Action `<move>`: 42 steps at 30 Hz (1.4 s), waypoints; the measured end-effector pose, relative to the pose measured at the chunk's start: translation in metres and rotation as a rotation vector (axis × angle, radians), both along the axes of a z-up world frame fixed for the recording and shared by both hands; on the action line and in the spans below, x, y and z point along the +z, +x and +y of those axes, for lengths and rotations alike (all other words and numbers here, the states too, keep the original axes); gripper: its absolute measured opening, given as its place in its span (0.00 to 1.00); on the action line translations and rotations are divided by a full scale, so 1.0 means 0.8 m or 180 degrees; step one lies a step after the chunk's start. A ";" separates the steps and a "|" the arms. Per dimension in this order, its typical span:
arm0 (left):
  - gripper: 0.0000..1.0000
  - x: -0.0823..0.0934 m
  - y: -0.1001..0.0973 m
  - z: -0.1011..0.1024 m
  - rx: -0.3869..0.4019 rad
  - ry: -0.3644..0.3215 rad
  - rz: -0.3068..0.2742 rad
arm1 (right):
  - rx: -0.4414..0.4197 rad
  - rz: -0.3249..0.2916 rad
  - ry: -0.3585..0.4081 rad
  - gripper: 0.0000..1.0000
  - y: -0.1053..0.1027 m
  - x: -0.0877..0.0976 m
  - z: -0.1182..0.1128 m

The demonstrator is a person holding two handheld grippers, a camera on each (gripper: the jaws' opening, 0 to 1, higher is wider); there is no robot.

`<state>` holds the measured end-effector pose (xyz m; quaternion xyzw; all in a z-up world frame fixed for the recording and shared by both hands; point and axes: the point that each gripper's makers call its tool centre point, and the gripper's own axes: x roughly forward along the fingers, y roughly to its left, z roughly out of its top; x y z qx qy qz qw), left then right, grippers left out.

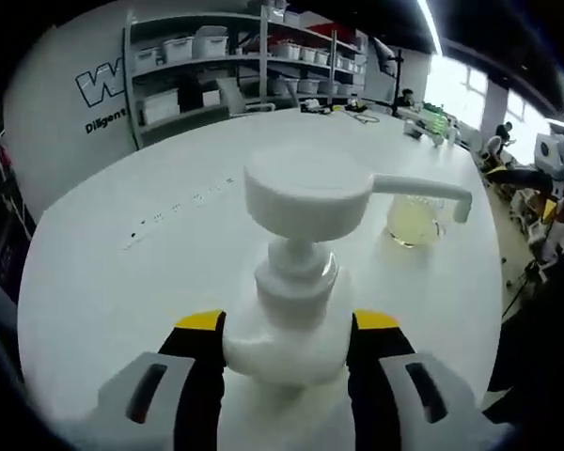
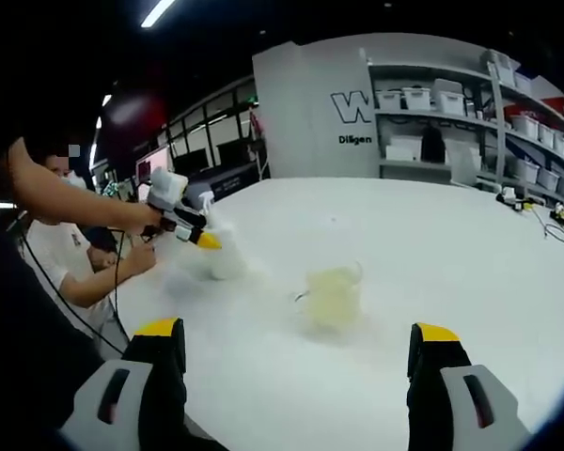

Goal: Hold the bottle steady, press the pump all the way down and release, and repeat the specified number of times to dispense into the cup

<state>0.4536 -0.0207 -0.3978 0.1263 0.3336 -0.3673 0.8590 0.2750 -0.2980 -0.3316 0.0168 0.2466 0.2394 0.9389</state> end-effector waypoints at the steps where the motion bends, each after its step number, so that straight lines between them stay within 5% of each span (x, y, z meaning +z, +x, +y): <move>1: 0.49 0.000 0.000 0.000 0.0003 0.0001 0.0005 | -0.0004 0.0003 0.0003 0.99 0.000 0.000 0.000; 13: 0.48 -0.001 -0.001 -0.001 0.0124 -0.0057 0.0069 | 0.0003 0.0009 0.0029 0.98 0.001 0.000 0.001; 42: 0.46 0.003 -0.006 -0.010 0.1003 -0.0506 0.0021 | 0.0075 -0.0013 0.0050 0.98 0.011 0.001 0.001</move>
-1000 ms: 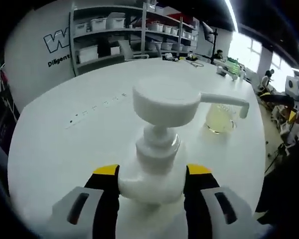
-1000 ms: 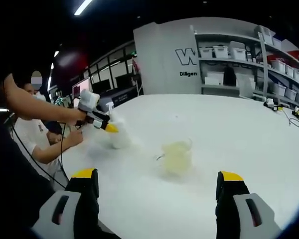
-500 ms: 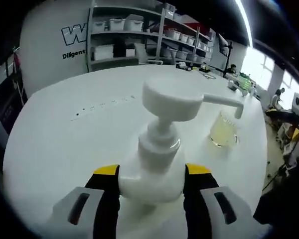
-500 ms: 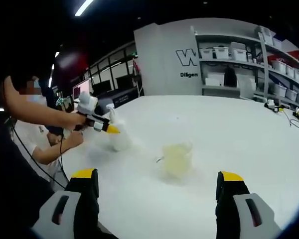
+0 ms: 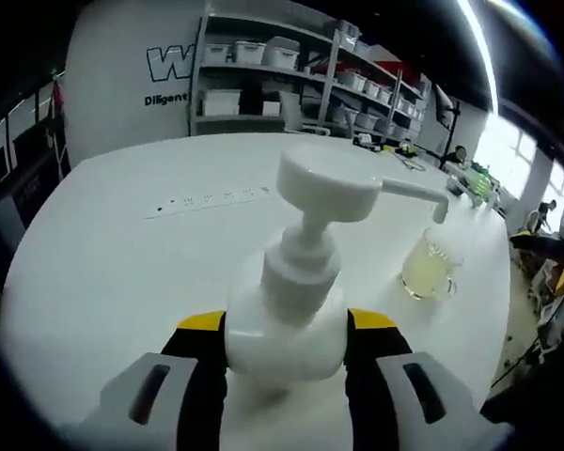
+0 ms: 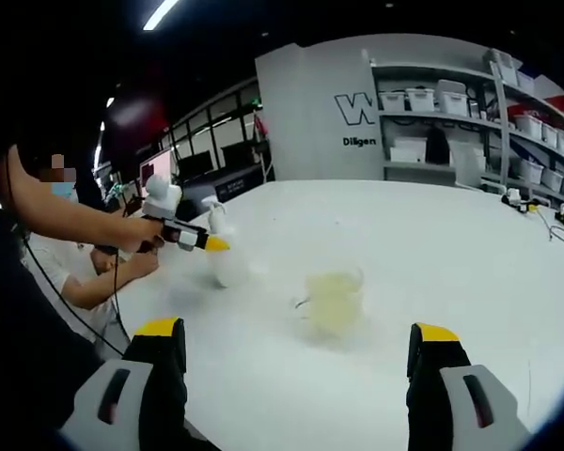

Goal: Hold the bottle steady, press the pump all the way down and release, and repeat the specified number of times to dispense into the cup

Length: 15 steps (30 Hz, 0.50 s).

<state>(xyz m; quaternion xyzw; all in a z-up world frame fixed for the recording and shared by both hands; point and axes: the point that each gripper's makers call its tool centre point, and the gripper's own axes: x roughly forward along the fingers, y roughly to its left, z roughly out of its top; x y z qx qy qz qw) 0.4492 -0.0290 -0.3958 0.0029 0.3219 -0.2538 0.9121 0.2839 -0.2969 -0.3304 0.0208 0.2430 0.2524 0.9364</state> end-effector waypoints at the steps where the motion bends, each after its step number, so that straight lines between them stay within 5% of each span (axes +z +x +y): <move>1: 0.46 0.000 -0.001 -0.001 0.0028 -0.0010 0.0000 | -0.0001 -0.0002 0.0000 0.98 0.000 0.000 -0.001; 15: 0.46 0.000 -0.002 -0.009 0.0300 -0.0072 0.0062 | 0.0027 -0.0030 -0.0001 0.98 0.008 0.005 -0.002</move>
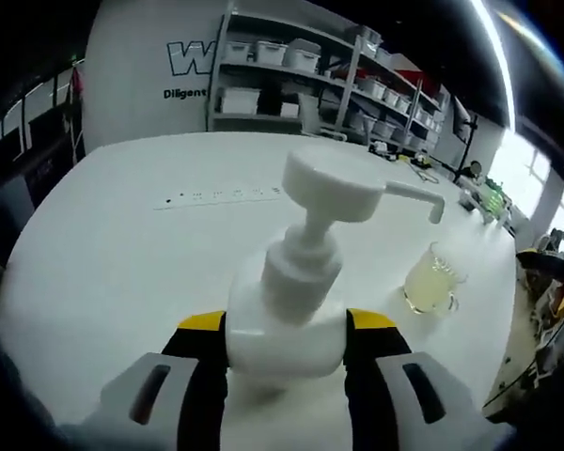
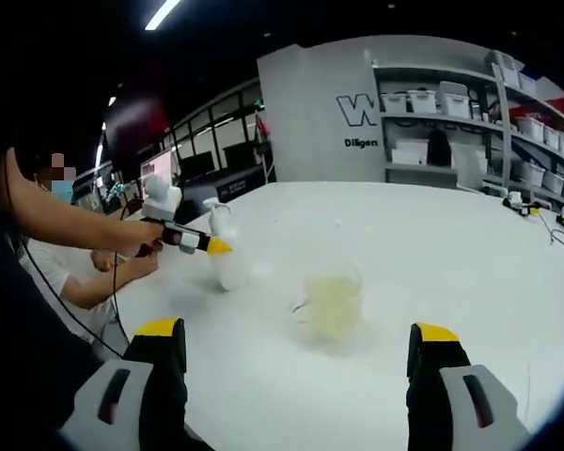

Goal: Hold the bottle steady, press the pump all the way down and release, and repeat the specified number of times to dispense into the cup

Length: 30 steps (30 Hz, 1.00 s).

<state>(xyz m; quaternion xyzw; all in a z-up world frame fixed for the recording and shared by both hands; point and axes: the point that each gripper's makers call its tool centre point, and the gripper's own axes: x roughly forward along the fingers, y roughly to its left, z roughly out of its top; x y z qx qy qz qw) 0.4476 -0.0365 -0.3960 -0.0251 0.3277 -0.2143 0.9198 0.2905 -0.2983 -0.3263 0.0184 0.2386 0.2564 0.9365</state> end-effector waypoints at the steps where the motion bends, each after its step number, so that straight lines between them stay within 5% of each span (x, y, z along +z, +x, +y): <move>1: 0.46 0.000 0.000 -0.001 0.0021 -0.0004 0.0004 | 0.0003 -0.0001 -0.0001 0.98 0.001 0.000 0.000; 30: 0.46 -0.001 -0.010 -0.041 0.0375 -0.0076 0.0012 | 0.0159 -0.0043 0.0023 0.98 0.020 0.003 0.005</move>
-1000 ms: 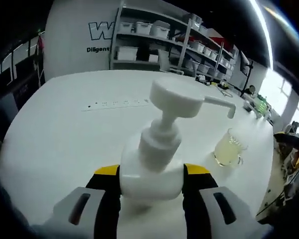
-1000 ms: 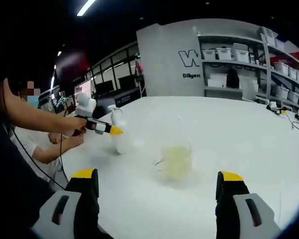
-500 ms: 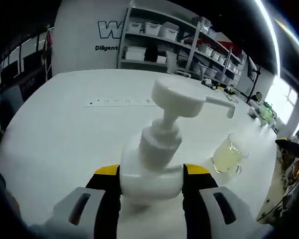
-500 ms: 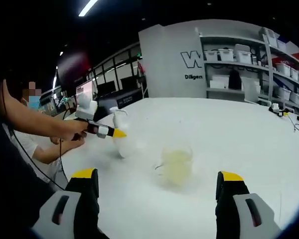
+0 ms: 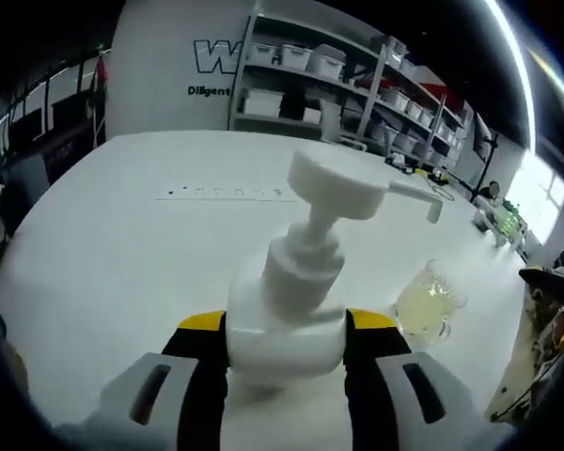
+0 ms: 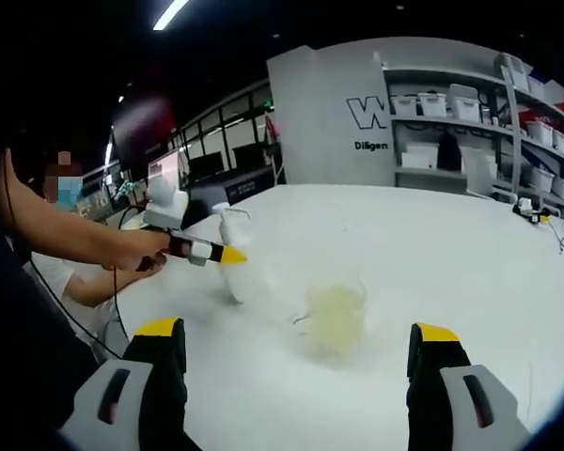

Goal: Hold the bottle steady, press the pump all the way down and release, and repeat the specified number of times to dispense into the cup

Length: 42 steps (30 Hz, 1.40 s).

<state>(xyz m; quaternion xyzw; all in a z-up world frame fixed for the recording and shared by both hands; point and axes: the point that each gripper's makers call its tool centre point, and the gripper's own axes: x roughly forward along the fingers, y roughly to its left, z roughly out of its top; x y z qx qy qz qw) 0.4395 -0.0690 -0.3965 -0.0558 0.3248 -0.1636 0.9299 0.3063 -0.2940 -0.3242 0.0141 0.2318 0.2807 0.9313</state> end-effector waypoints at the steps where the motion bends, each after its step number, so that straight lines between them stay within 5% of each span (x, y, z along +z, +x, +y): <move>1: 0.46 0.000 0.000 -0.002 0.0010 -0.0003 -0.0001 | 0.0003 0.0000 -0.0001 0.98 0.000 0.000 0.000; 42: 0.46 -0.001 -0.009 -0.056 0.0100 -0.0069 -0.0066 | 0.0244 -0.0026 -0.0058 0.98 0.023 0.002 0.008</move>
